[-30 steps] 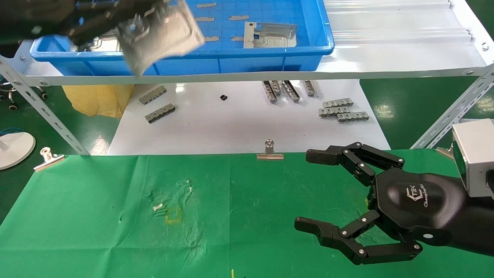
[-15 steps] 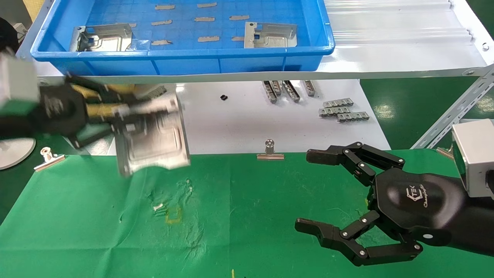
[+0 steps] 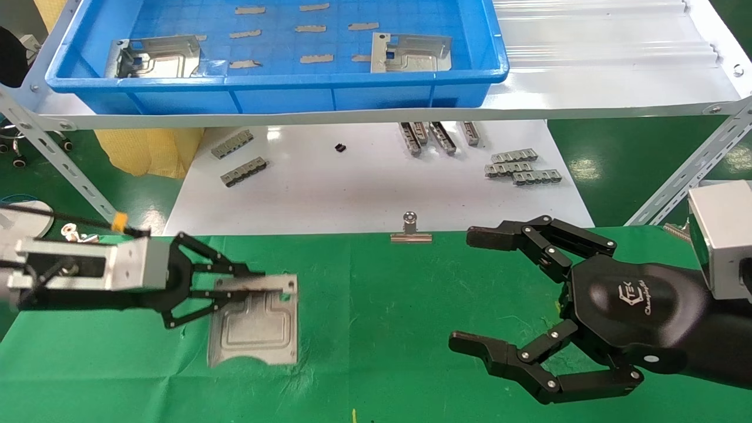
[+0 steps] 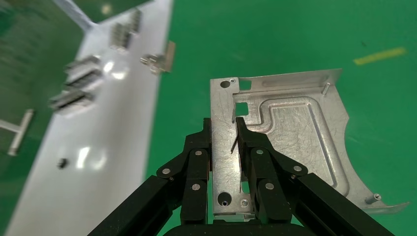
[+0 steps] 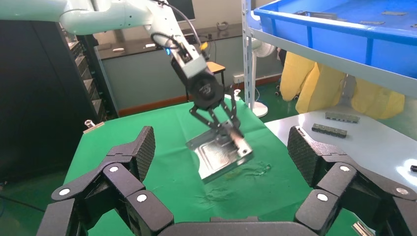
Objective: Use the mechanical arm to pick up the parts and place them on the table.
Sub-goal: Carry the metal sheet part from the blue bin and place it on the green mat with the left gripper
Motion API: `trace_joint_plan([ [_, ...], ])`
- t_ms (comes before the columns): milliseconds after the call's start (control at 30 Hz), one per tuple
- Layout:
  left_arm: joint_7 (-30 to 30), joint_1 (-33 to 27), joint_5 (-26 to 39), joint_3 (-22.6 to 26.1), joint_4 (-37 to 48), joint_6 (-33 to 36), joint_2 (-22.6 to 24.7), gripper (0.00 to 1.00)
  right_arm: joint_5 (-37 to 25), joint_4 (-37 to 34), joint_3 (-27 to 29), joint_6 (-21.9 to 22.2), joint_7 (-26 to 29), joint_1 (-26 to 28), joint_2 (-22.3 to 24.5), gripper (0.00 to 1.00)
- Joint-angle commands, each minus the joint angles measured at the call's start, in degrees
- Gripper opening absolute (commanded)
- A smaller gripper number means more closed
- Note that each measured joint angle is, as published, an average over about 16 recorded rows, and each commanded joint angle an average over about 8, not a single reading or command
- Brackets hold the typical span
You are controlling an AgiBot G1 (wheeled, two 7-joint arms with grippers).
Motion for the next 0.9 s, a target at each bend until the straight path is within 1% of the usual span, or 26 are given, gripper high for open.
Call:
trace_joint_plan([
  [33,1.4,0.2,0.7,1.1,0.9,0.1,0.5,0.0,0.0,0.0,0.0,0.0,0.0,0.0,0.0,1.0],
  [200,3.9,0.4,1.4,2.5,3.8,-0.3,1.8,0.0,0.0,0.0,0.0,0.0,0.0,0.0,0.0,1.0],
  [233,4.5,0.5,1.4,2.7,4.5,-0.4,2.1,0.06,0.0,0.0,0.0,0.0,0.0,0.0,0.0,1.0],
  [467,8.3,0.8,1.0,2.6,9.4,-3.3,4.6,0.92,0.0,0.0,0.0,0.0,0.0,0.0,0.0,1.0],
  [500,8.8,0.8,1.0,2.6,10.1,-3.9,5.0,0.99,0.0,0.0,0.0,0.0,0.0,0.0,0.0,1.0],
  [700,11.9,0.7,1.0,2.5,13.0,-6.0,6.8,1.0,0.0,0.0,0.0,0.0,0.0,0.0,0.0,1.0],
  [900,13.7,0.2,0.5,2.1,14.6,-4.3,7.0,1.0,0.0,0.0,0.0,0.0,0.0,0.0,0.0,1.0],
])
